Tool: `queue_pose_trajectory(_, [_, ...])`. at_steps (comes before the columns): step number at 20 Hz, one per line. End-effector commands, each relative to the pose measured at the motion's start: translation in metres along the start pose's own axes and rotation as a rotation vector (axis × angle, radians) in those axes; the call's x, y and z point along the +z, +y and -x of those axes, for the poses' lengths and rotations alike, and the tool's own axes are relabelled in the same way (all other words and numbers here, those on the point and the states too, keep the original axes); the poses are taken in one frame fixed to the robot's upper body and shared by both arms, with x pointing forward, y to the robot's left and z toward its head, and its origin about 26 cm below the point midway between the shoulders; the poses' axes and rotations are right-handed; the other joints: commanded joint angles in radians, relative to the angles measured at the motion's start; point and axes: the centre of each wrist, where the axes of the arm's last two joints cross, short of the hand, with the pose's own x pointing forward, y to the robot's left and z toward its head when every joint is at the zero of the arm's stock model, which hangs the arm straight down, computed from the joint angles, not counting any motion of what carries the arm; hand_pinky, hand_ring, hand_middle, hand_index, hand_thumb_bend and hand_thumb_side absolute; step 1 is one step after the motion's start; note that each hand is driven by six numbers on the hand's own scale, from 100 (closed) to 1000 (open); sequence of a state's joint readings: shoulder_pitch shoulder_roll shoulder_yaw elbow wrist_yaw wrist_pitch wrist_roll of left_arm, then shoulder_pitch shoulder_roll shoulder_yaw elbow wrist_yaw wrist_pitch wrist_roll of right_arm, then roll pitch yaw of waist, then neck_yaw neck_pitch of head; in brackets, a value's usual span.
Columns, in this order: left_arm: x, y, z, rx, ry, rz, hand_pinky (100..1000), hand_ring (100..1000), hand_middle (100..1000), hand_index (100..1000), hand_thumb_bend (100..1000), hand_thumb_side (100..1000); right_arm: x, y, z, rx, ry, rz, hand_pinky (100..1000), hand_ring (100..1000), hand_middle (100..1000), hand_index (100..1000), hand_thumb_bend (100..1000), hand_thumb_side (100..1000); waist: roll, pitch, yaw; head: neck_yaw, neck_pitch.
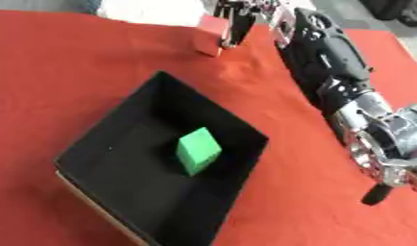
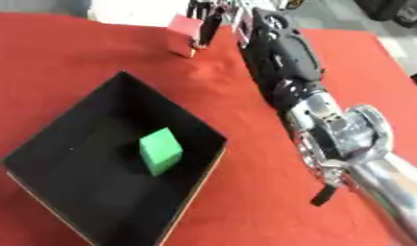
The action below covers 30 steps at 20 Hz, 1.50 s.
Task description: Pick up objects on the table and place them in the box.
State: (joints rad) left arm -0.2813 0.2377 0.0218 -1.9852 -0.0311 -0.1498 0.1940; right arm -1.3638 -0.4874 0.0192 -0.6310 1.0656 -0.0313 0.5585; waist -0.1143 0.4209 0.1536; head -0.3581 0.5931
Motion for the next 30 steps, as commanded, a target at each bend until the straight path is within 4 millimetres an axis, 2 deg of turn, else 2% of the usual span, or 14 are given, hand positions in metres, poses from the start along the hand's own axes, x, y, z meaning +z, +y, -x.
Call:
queue_pose_trajectory(1, [-0.003,0.000,-0.005,-0.002,-0.023,0.012,573,737,643,828,224,889,0.006,-0.016,0.000,-0.001,0.013,0.075,587,497,309,609,279,100,0.004,-0.019,0.001,-0.003,-0.011])
queue_pose_trajectory(3, [-0.003,0.000,-0.005,-0.002,-0.023,0.014,573,738,643,828,223,889,0.006,-0.015,-0.001,-0.007,0.010,0.099,538,448,256,555,230,100,0.003,-0.018,0.001,-0.003,-0.011])
queue_pose_trajectory(10, [0.000,0.001,-0.004,-0.006,-0.013,0.017,574,739,644,828,223,888,0.015,-0.030,0.000,-0.043,-0.059,0.192,519,421,216,525,159,100,0.005,-0.026,-0.010,0.003,0.001])
queue_pose_trajectory(15, [0.001,0.002,-0.003,-0.010,-0.006,0.016,575,739,644,828,223,886,0.030,-0.044,0.009,-0.056,-0.125,0.233,513,411,202,522,106,100,0.008,-0.040,-0.022,0.015,0.015])
queue_pose_trajectory(18, [0.002,0.003,-0.003,-0.014,-0.003,0.014,576,739,645,828,224,884,0.043,-0.052,0.020,-0.040,-0.172,0.237,514,413,202,522,106,100,0.008,-0.050,-0.030,0.030,0.029])
queue_pose_trajectory(22, [0.002,0.003,-0.002,-0.017,-0.001,0.012,577,739,648,828,224,880,0.068,-0.057,0.026,0.011,-0.296,0.233,512,410,196,518,100,100,0.009,-0.063,-0.039,0.047,0.045])
queue_pose_trajectory(26, [0.002,0.003,-0.003,-0.017,-0.003,0.009,578,739,650,828,224,877,0.098,-0.057,0.017,0.048,-0.412,0.227,512,410,195,518,100,100,0.009,-0.071,-0.042,0.059,0.052])
queue_pose_trajectory(27, [0.001,0.003,-0.003,-0.016,-0.004,0.008,579,739,652,828,224,872,0.103,-0.056,0.012,0.060,-0.444,0.222,508,409,193,517,100,100,0.009,-0.075,-0.044,0.066,0.056])
queue_pose_trajectory(30, [0.001,0.002,-0.003,-0.013,-0.006,0.001,580,738,653,828,225,868,0.140,-0.043,-0.010,0.132,-0.623,0.198,507,409,194,516,100,100,0.012,-0.093,-0.053,0.089,0.075])
